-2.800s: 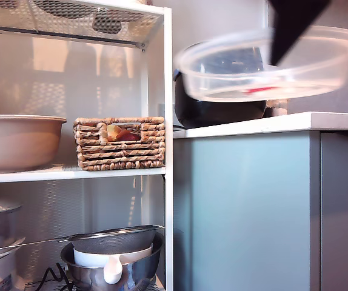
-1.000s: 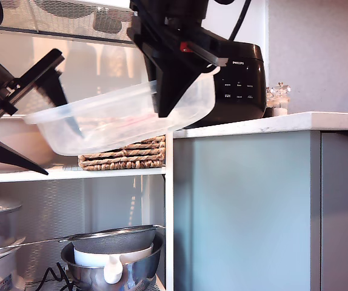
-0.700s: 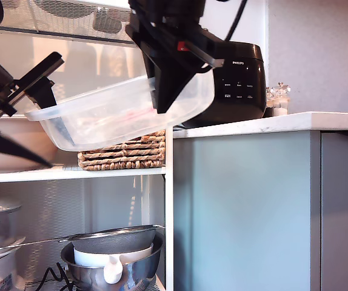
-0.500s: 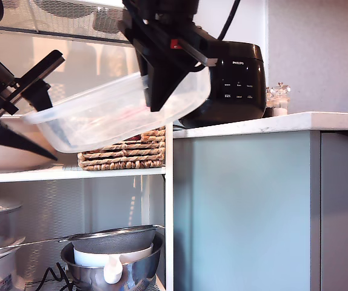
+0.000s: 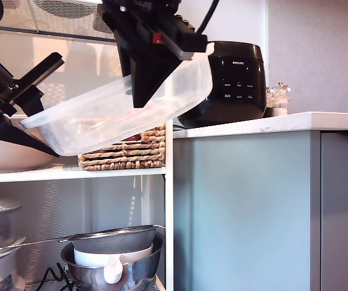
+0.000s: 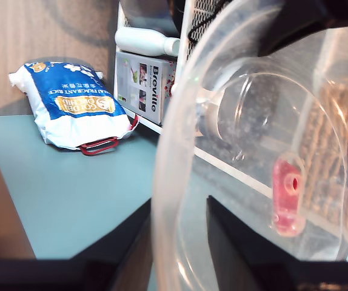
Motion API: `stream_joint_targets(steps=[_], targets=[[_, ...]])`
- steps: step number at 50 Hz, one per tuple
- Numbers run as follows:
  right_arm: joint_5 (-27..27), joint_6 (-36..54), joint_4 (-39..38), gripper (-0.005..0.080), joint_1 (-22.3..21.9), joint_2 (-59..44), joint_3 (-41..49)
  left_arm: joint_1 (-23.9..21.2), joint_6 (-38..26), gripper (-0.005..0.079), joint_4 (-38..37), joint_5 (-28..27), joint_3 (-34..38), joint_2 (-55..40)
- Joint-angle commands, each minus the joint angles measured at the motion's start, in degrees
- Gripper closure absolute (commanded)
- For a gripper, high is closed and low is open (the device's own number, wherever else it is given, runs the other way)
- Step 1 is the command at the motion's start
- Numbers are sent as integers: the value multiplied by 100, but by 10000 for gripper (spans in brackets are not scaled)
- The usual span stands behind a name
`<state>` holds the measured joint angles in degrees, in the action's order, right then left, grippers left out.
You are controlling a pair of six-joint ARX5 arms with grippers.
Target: Pick up the plastic microwave lid from the counter next to you, then place it on the shelf
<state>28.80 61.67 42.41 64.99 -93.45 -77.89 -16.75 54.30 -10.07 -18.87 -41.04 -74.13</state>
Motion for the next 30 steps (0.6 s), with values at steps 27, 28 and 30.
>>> stream_joint_targets(steps=[27,28,30], targets=[[190,-1198,955,470,227,2,-944,280,-76,764,874,131,-63,-431],[190,-1290,1069,472,234,2,-994,295,-76,764,883,133,-63,-431],[199,-1530,1263,484,238,2,-1106,348,-76,764,883,133,-63,-431]])
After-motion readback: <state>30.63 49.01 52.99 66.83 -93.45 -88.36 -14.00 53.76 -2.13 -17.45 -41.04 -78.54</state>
